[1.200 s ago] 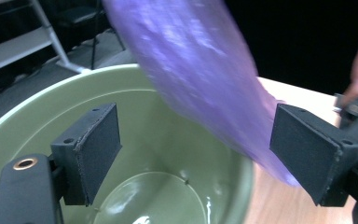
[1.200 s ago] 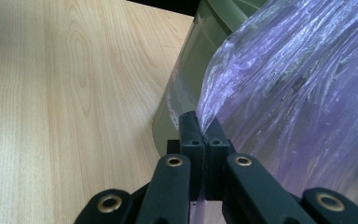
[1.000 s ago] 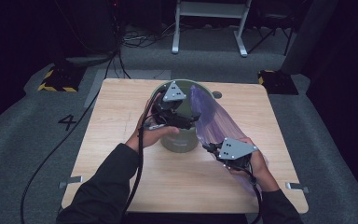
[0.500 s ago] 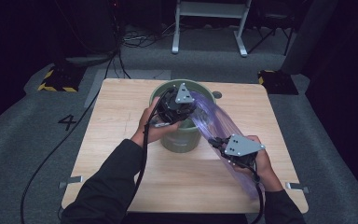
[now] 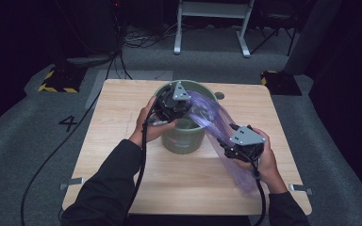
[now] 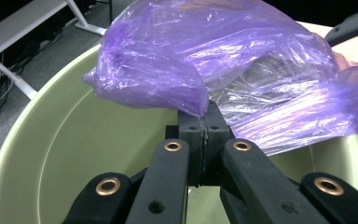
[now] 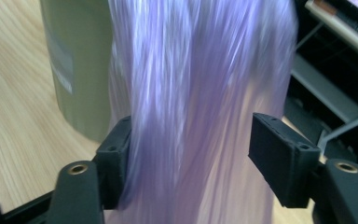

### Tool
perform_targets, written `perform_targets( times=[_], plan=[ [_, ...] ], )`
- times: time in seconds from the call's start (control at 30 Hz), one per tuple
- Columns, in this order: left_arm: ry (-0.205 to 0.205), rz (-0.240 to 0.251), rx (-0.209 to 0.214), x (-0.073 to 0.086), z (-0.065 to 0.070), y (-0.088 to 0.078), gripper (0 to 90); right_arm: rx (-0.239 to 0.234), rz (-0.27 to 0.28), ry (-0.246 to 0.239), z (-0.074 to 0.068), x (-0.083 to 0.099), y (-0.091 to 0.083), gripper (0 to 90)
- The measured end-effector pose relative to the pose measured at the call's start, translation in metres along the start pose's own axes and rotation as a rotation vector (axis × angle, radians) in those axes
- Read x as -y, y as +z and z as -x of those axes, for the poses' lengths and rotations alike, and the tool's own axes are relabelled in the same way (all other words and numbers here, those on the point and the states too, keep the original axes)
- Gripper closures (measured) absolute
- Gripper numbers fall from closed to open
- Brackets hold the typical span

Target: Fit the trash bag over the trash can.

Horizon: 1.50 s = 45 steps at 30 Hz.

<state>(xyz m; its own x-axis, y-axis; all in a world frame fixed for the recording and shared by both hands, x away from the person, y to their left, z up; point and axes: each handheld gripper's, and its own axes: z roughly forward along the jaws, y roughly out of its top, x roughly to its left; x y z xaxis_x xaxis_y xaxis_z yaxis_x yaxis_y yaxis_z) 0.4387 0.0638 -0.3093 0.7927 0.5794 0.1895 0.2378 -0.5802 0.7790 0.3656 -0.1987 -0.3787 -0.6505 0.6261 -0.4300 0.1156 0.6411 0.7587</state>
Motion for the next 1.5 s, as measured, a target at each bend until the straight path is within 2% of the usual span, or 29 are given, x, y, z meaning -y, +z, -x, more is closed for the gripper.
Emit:
perform_targets(
  times=[0.07, 0.27, 0.4, 0.47, 0.53, 0.63, 0.7, 0.77, 0.87, 0.9, 1.0, 1.1, 1.2, 1.3, 1.37, 1.43, 1.5],
  plan=[
    [-0.005, 0.003, -0.001, 0.001, -0.002, -0.001, 89.6, -0.023, -0.013, 0.012, 0.0, 0.005, 0.005, 37.5],
    [-0.026, -0.001, 0.003, 0.006, -0.009, -0.002, 89.6, -0.064, -0.034, 0.044, 0.004, 0.019, 0.014, 63.6],
    [-0.032, -0.018, 0.01, 0.008, -0.011, -0.001, 89.6, -0.082, -0.002, 0.078, 0.009, 0.024, 0.013, 85.0],
    [-0.035, -0.018, 0.013, 0.009, -0.013, -0.001, 89.4, -0.078, 0.02, 0.091, 0.011, 0.025, 0.011, 89.0],
    [-0.045, -0.004, 0.018, 0.01, -0.014, -0.002, 88.1, -0.05, 0.036, 0.094, 0.013, 0.023, 0.008, 89.7],
    [-0.062, 0.018, 0.028, 0.013, -0.017, -0.005, 80.5, -0.005, 0.062, 0.094, 0.016, 0.019, 0.003, 90.0],
    [-0.082, 0.029, 0.021, 0.015, -0.02, -0.006, 72.0, 0.025, 0.081, 0.089, 0.019, 0.015, -0.001, 90.0],
    [-0.103, 0.037, 0.03, 0.018, -0.022, -0.008, 68.8, 0.045, 0.096, 0.088, 0.023, 0.011, -0.006, 90.0],
    [-0.127, 0.031, 0.03, 0.023, -0.026, -0.008, 52.9, 0.066, 0.103, 0.079, 0.028, 0.006, -0.011, 90.0],
    [-0.135, 0.036, 0.028, 0.024, -0.026, -0.008, 50.3, 0.074, 0.101, 0.08, 0.03, 0.005, -0.012, 90.0],
    [-0.152, 0.058, 0.019, 0.029, -0.028, -0.011, 32.6, 0.096, 0.098, 0.075, 0.034, 0.003, -0.015, 90.0],
    [-0.166, 0.087, 0.045, 0.033, -0.03, -0.016, 21.0, 0.123, 0.09, 0.065, 0.037, 0.0, -0.017, 90.0],
    [-0.157, 0.114, 0.064, 0.035, -0.029, -0.022, 16.8, 0.139, 0.085, 0.059, 0.04, -0.002, -0.018, 89.8],
    [-0.152, 0.129, 0.101, 0.035, -0.027, -0.025, 16.5, 0.158, 0.077, 0.054, 0.043, -0.005, -0.019, 89.9],
    [-0.165, 0.133, 0.091, 0.034, -0.026, -0.023, 16.4, 0.165, 0.079, 0.064, 0.043, -0.006, -0.019, 89.9],
    [-0.181, 0.161, 0.084, 0.03, -0.023, -0.021, 16.1, 0.169, 0.088, 0.061, 0.042, -0.007, -0.019, 89.9],
    [-0.186, 0.161, 0.072, 0.023, -0.018, -0.016, 16.2, 0.157, 0.097, 0.059, 0.039, -0.011, -0.017, 89.9]
  ],
)
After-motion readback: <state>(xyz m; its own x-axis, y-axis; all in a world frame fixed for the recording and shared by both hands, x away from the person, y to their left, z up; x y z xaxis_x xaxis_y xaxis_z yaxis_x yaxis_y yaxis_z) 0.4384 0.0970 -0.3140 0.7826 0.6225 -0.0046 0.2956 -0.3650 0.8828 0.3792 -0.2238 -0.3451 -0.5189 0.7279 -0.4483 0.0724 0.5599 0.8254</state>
